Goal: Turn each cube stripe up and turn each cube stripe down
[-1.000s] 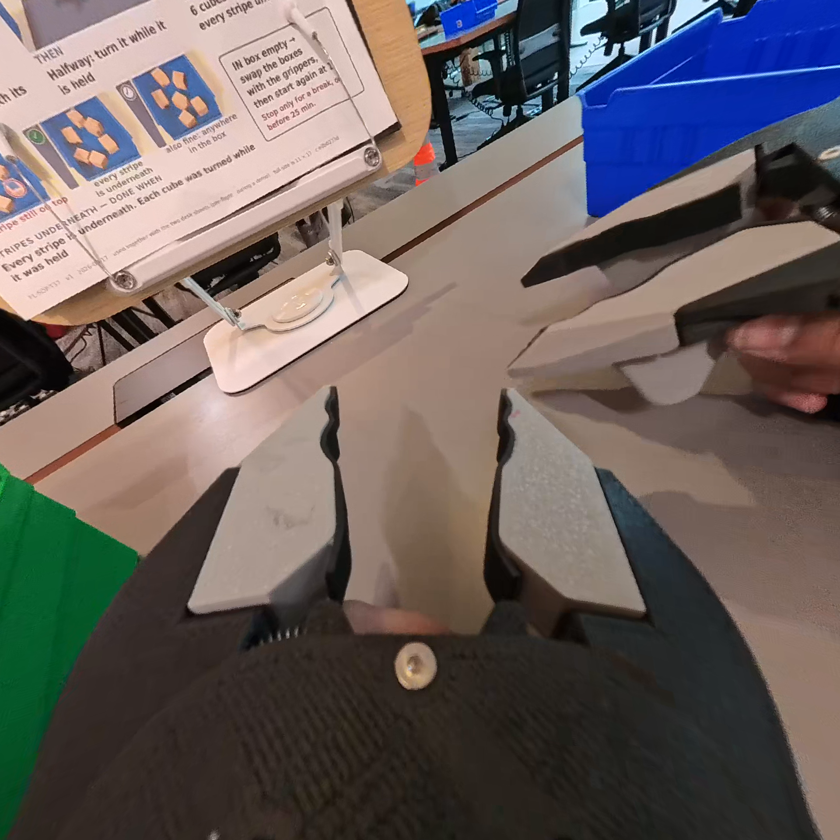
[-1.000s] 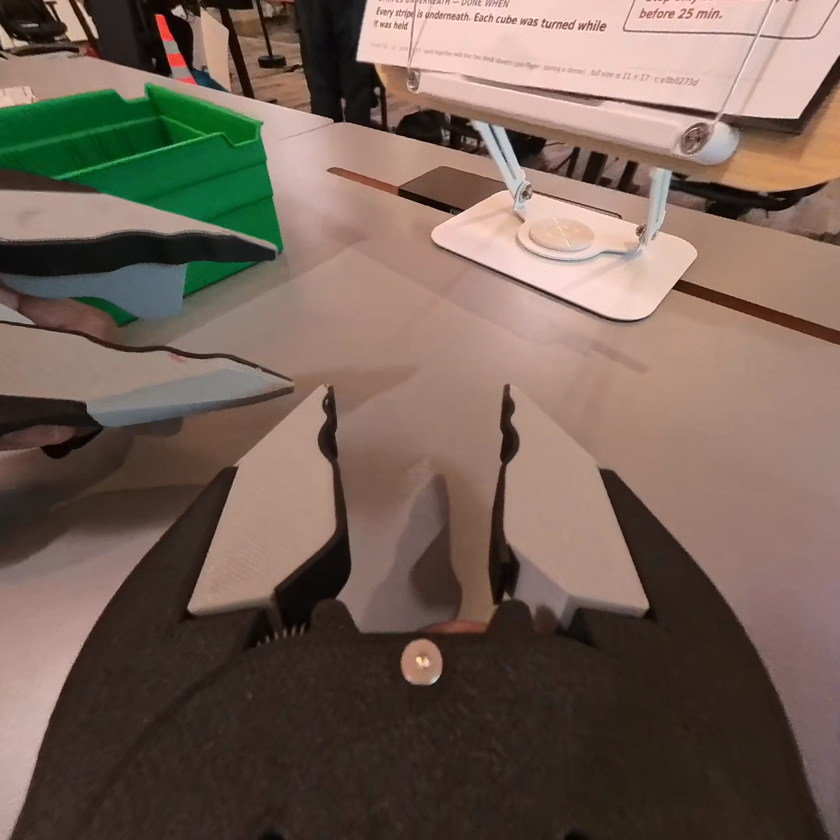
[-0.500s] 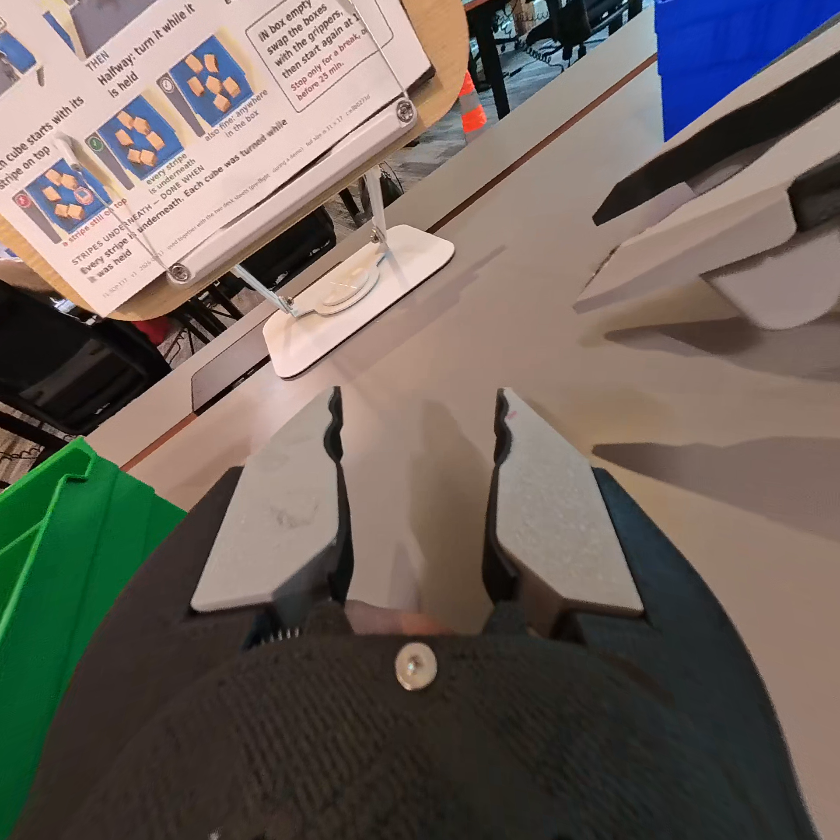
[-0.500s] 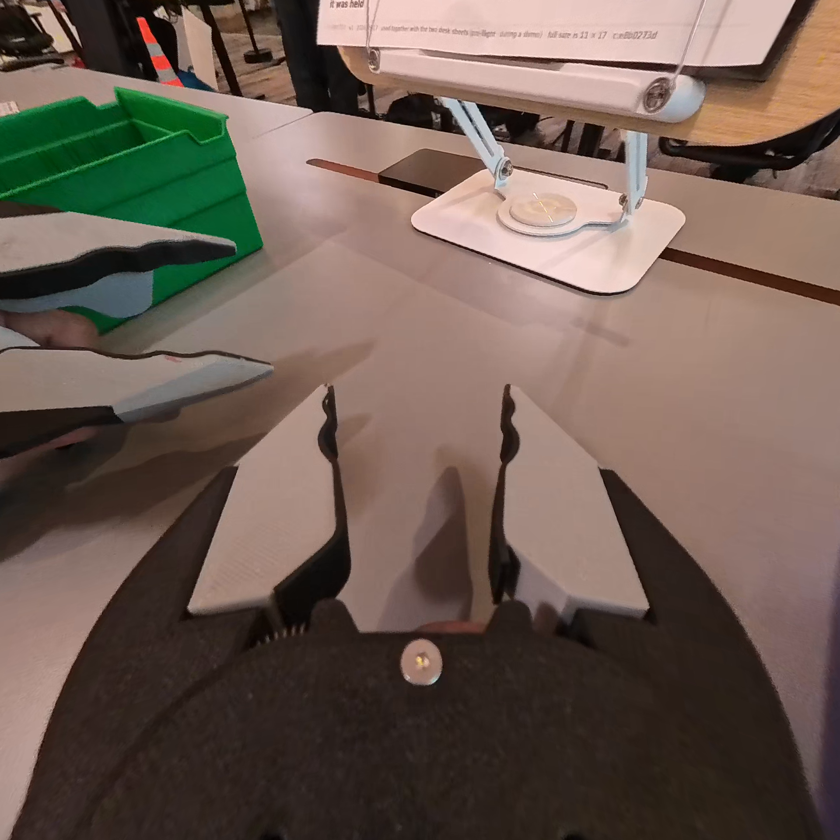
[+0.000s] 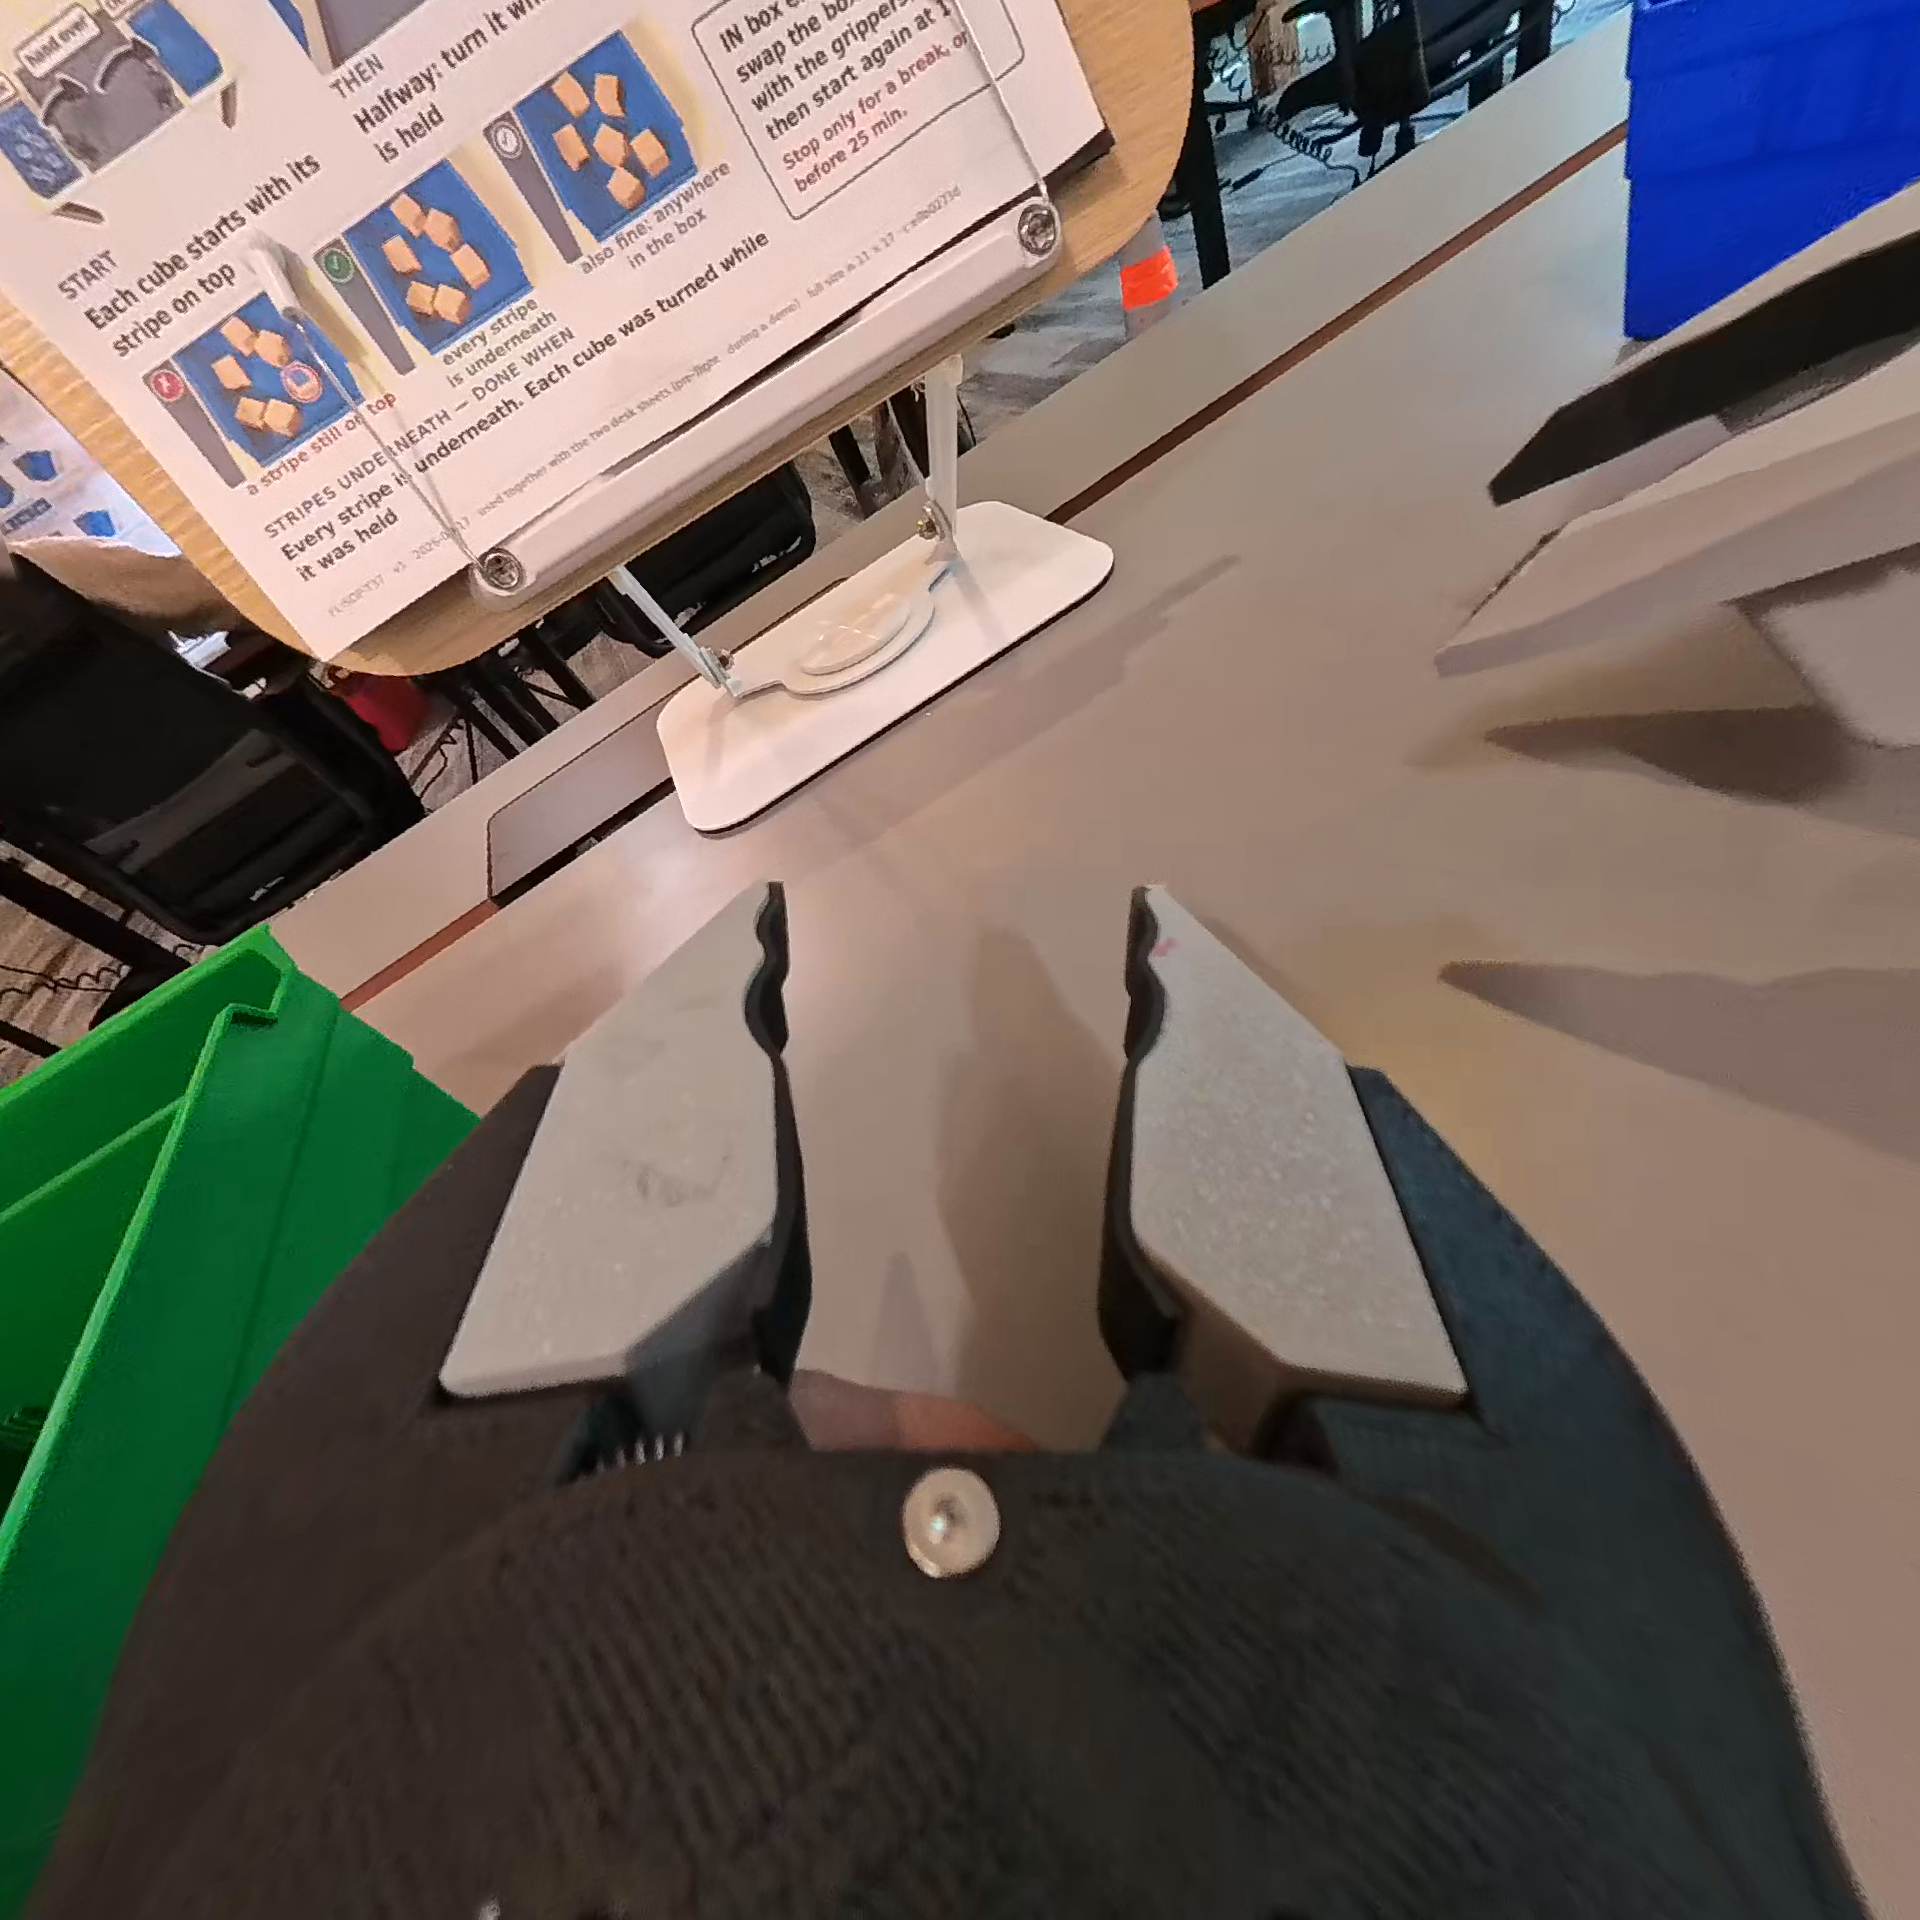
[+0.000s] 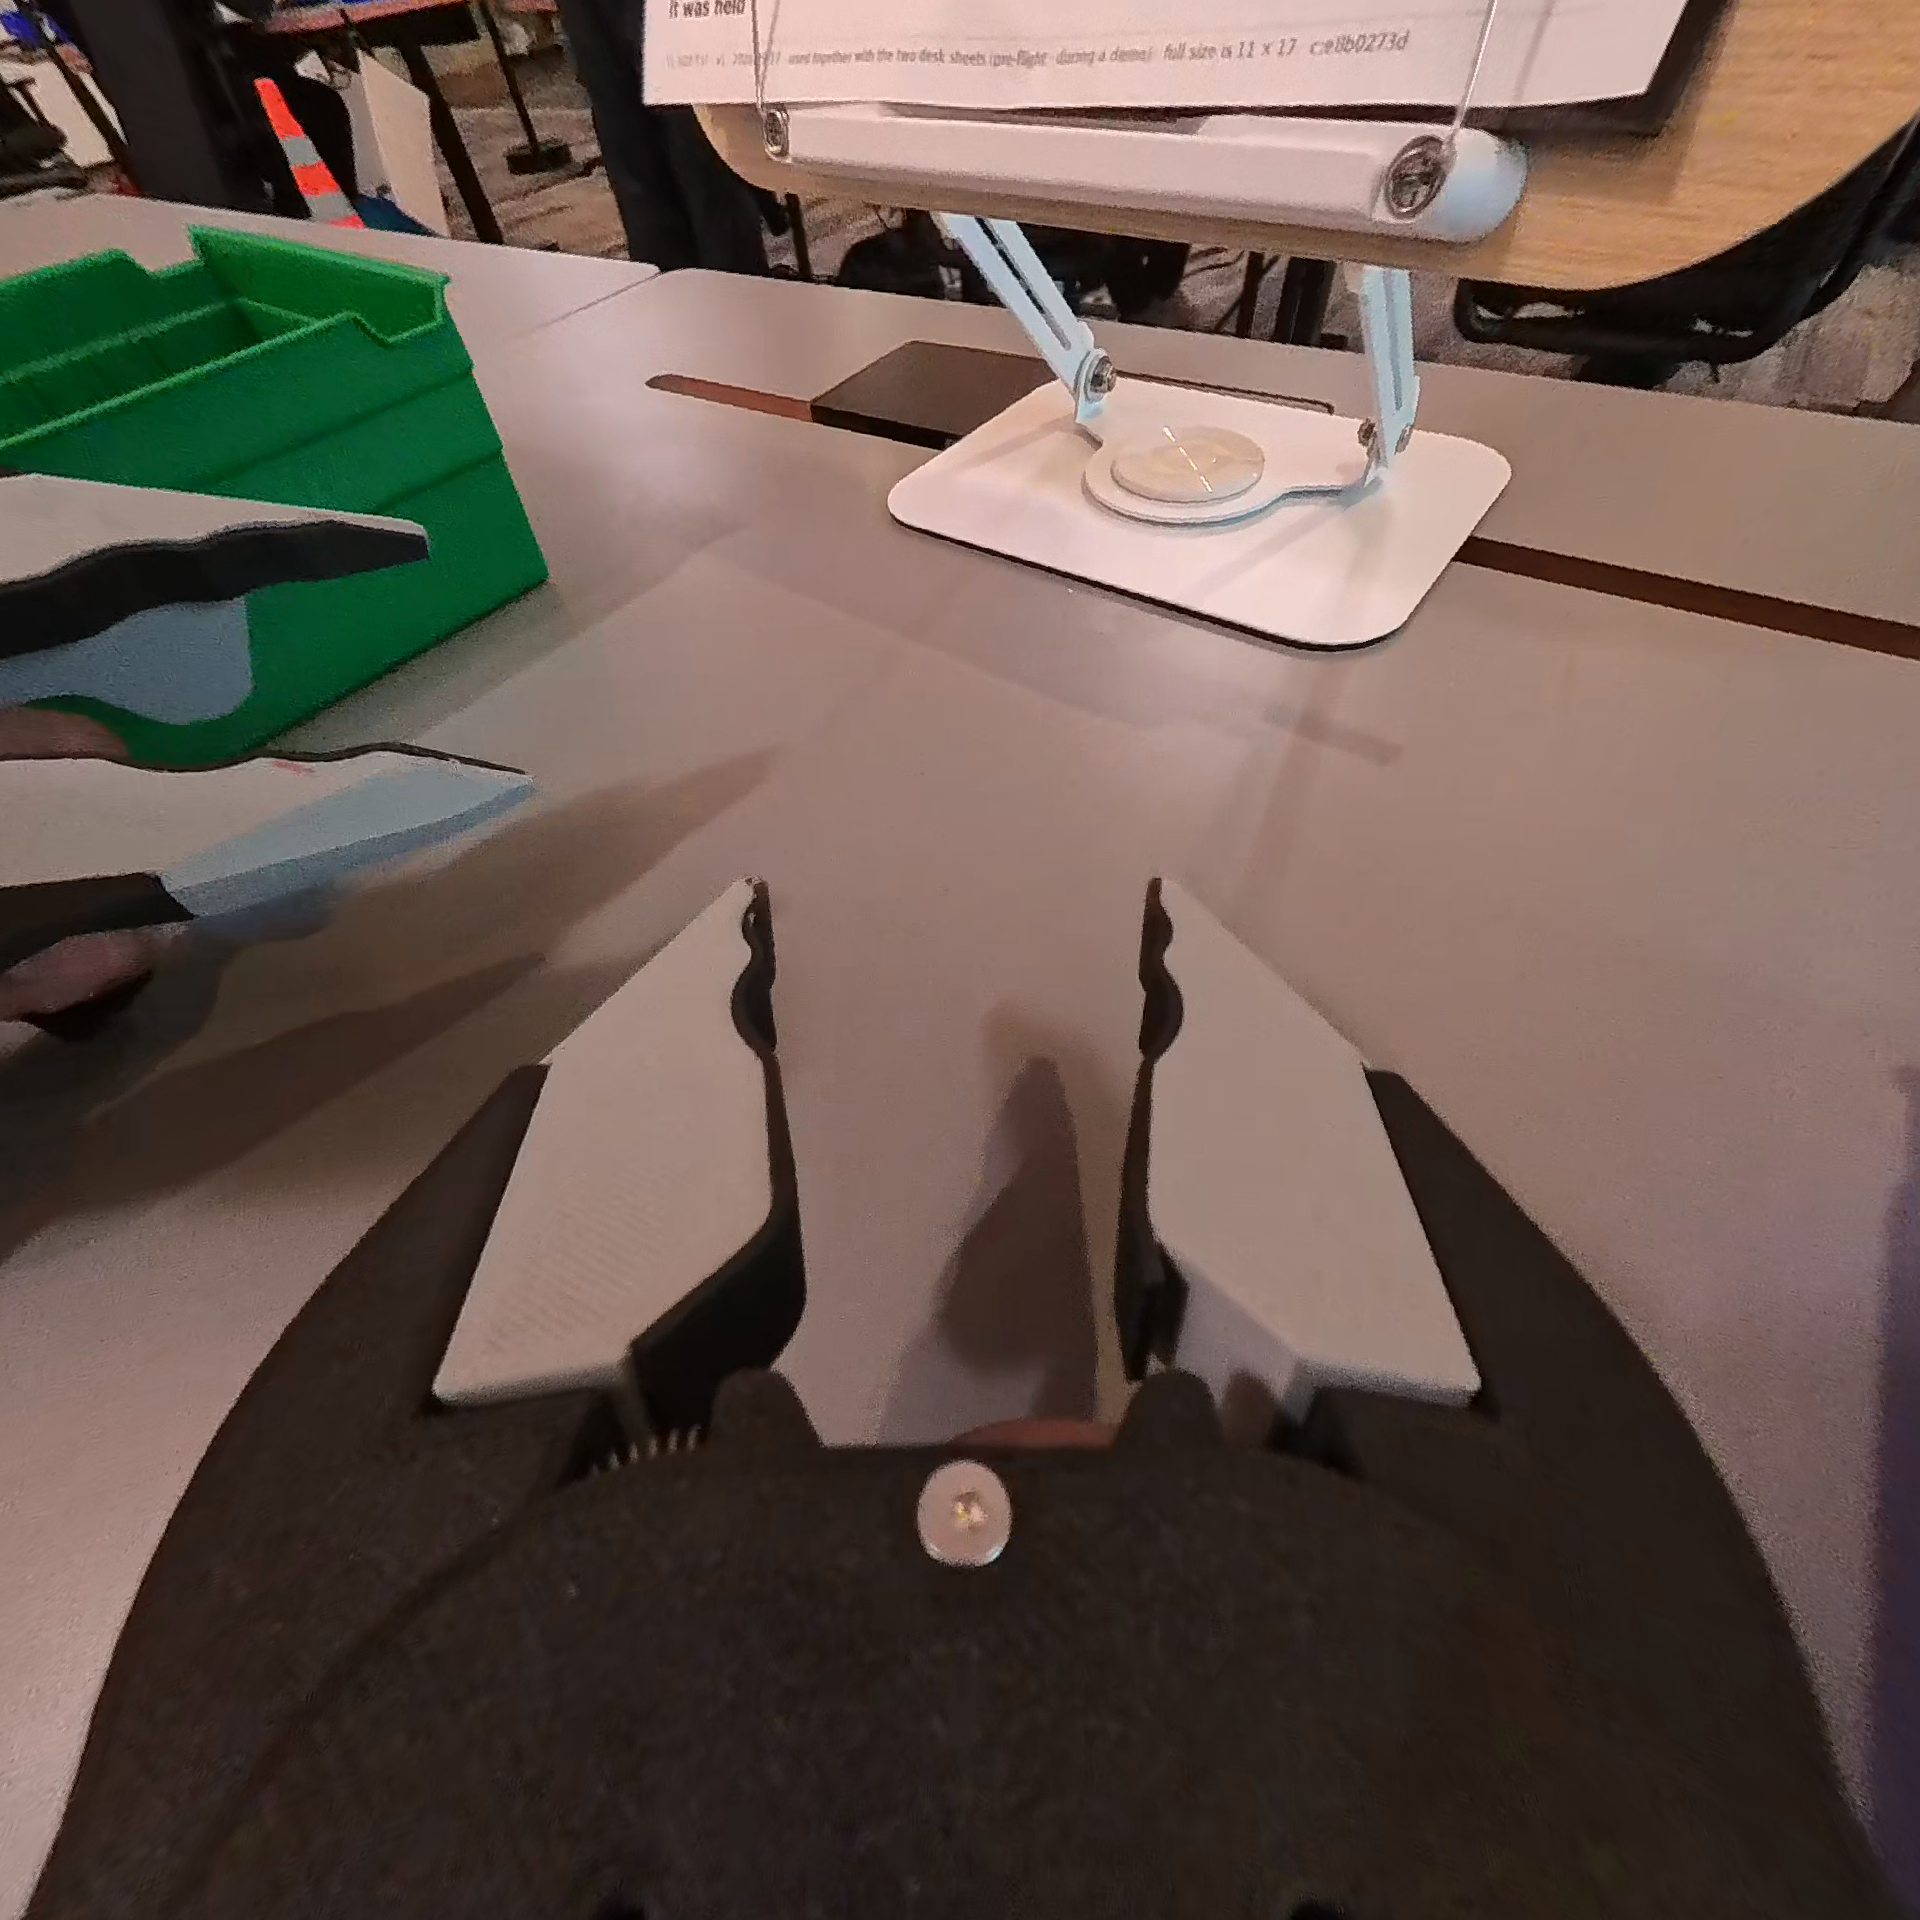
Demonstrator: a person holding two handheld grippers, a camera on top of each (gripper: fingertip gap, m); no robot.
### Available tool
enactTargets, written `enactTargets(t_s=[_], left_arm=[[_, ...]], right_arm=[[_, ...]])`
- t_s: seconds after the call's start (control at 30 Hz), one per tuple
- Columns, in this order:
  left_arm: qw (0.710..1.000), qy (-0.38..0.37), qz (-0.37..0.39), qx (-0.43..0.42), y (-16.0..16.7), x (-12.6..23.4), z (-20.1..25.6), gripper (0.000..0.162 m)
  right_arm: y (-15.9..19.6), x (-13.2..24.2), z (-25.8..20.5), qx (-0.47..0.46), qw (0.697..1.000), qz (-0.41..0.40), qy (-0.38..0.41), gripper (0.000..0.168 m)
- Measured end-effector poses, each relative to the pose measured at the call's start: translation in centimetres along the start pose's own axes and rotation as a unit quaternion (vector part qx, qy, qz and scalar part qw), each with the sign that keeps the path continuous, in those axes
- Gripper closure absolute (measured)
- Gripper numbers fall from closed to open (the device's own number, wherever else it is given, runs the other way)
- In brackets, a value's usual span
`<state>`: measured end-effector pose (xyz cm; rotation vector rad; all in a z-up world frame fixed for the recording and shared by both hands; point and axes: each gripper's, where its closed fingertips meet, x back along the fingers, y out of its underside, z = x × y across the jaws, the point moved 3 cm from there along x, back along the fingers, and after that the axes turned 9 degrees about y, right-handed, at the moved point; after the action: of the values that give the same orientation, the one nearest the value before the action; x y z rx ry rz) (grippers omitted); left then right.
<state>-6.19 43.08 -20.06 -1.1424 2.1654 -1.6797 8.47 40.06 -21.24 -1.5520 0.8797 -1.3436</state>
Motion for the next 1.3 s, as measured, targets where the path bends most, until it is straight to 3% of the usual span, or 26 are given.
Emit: enactTargets(t_s=[0.63,0.77,0.93,1.1,1.2,1.3], left_arm=[[1.000,-0.014,-0.015,-0.016,0.4,0.0,0.3,0.098],[1.000,-0.003,-0.010,0.017,-0.1,0.7,0.6,0.097],[0.995,0.052,0.036,0.077,-4.1,7.1,0.5,0.093],[0.995,0.043,0.048,0.075,-7.9,17.3,-6.1,0.101],[0.997,0.049,-0.033,0.056,-5.9,20.4,-11.5,0.105],[0.980,0.073,-0.162,0.093,-0.3,20.6,-15.7,0.094]], right_arm=[[-0.7,0.7,-1.1,0.011,1.000,0.013,-0.025,0.099],[-0.8,0.8,-1.2,0.008,0.999,0.013,-0.029,0.099],[-1.2,1.1,-1.4,0.009,0.999,0.020,-0.034,0.099],[-1.4,1.3,-1.9,0.017,0.999,0.024,-0.037,0.100],[-1.3,1.4,-2.3,0.020,0.999,0.022,-0.043,0.100],[-1.0,1.2,-2.7,0.027,0.998,0.015,-0.046,0.100]])
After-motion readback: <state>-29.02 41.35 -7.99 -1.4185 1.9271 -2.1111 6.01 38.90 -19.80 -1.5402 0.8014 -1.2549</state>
